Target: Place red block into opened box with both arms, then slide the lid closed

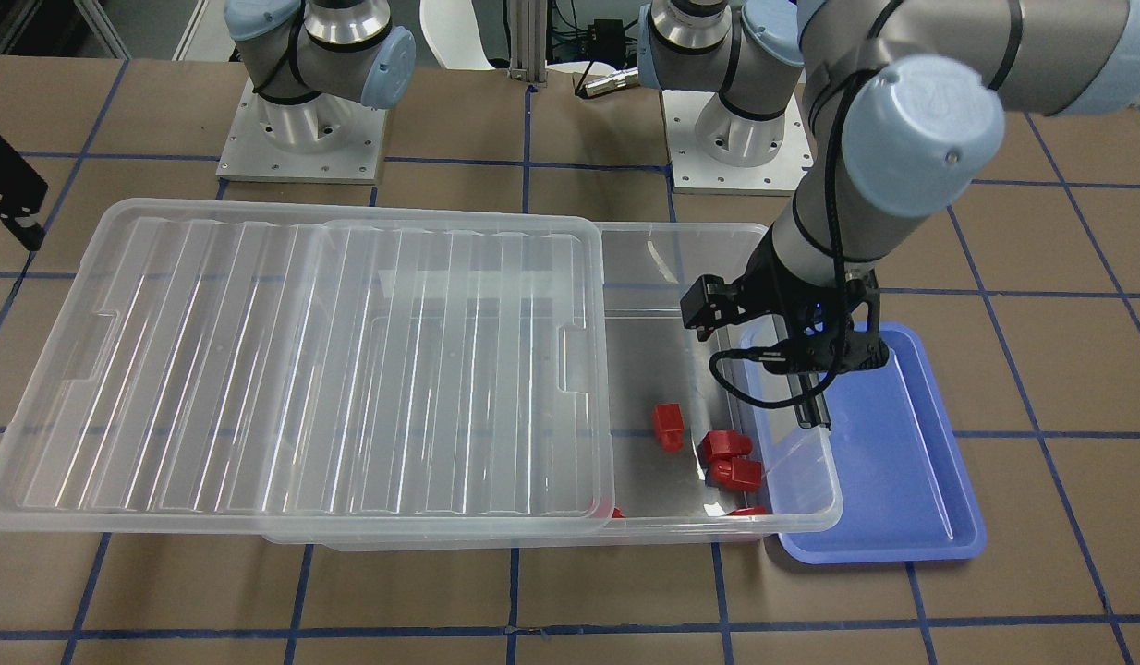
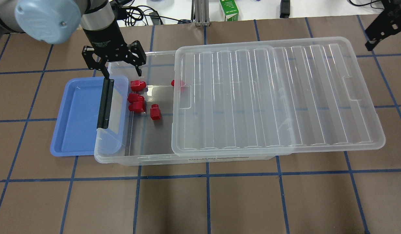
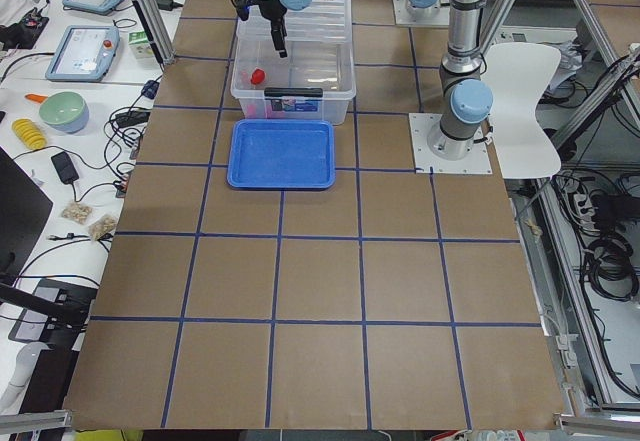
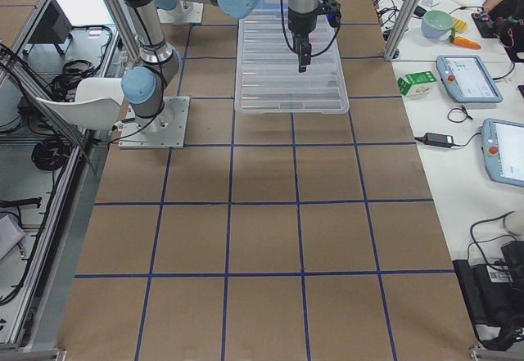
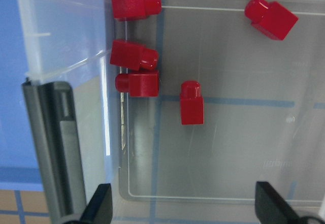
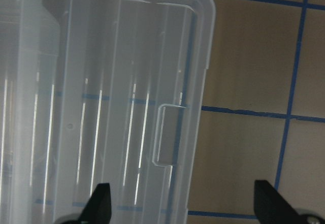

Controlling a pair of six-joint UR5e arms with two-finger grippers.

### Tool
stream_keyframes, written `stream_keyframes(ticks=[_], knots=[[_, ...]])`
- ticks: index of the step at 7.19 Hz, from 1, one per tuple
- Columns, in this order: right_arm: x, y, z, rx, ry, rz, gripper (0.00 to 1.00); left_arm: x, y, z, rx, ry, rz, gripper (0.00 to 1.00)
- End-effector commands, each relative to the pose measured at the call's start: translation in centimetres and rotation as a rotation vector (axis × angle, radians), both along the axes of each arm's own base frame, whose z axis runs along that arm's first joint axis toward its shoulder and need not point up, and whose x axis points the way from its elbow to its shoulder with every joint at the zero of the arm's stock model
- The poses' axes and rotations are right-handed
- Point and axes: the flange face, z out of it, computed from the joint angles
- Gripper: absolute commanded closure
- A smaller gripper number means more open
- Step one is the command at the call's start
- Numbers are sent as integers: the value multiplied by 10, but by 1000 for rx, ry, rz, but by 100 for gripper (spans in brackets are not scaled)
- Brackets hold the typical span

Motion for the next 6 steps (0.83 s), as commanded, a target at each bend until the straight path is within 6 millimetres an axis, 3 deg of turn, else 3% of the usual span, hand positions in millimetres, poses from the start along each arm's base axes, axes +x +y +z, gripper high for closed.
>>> stream_keyframes(ticks=[1, 2, 3, 6], knots=[[-83, 20, -4, 5, -6, 9, 0, -1, 41, 53, -47, 4, 4, 0], [-85, 22, -6, 15, -11, 9, 0, -1, 45, 56, -54, 13, 5, 0], [-87, 18, -21, 34, -24, 11, 0, 3, 52, 52, -40, -5, -8, 0], [-97, 5, -129, 39, -22, 12, 0, 22, 74, 31, -22, -22, -52, 0]])
